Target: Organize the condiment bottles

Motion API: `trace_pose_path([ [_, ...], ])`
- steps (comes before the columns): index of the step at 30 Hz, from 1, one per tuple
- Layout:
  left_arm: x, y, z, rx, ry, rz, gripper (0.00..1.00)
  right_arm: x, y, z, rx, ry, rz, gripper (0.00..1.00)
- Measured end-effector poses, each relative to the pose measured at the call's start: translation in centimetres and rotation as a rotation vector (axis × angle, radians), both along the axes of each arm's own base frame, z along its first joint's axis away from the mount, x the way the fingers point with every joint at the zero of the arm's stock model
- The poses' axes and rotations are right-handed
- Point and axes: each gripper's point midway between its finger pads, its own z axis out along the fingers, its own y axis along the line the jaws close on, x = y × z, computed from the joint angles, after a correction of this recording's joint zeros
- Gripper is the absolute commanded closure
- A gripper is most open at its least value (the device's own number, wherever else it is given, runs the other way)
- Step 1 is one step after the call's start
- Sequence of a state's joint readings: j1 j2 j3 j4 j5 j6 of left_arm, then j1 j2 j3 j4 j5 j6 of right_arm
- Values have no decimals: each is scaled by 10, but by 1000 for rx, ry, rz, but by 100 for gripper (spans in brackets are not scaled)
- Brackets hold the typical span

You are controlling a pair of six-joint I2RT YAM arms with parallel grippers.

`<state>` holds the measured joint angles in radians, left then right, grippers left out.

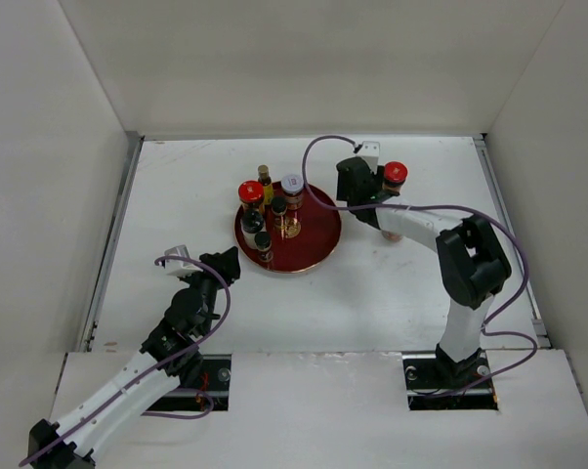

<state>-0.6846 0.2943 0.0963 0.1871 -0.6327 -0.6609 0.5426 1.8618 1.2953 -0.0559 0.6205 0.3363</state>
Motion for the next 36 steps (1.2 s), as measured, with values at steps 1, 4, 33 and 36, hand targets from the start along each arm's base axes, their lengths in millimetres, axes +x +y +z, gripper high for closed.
trace_pose_path([
  [1, 0, 0, 0, 0, 0, -1, 47, 1, -2, 0, 1, 0, -3, 33],
  [4, 0, 0, 0, -1, 0, -1, 47, 2, -5, 0, 6, 1, -10, 35],
  [33, 2, 2, -2, -3, 6, 8, 45, -108, 157, 62, 117, -133, 389, 61],
  [36, 2, 3, -1, -5, 6, 10, 45, -106, 172, 51, 101, -117, 407, 61],
])
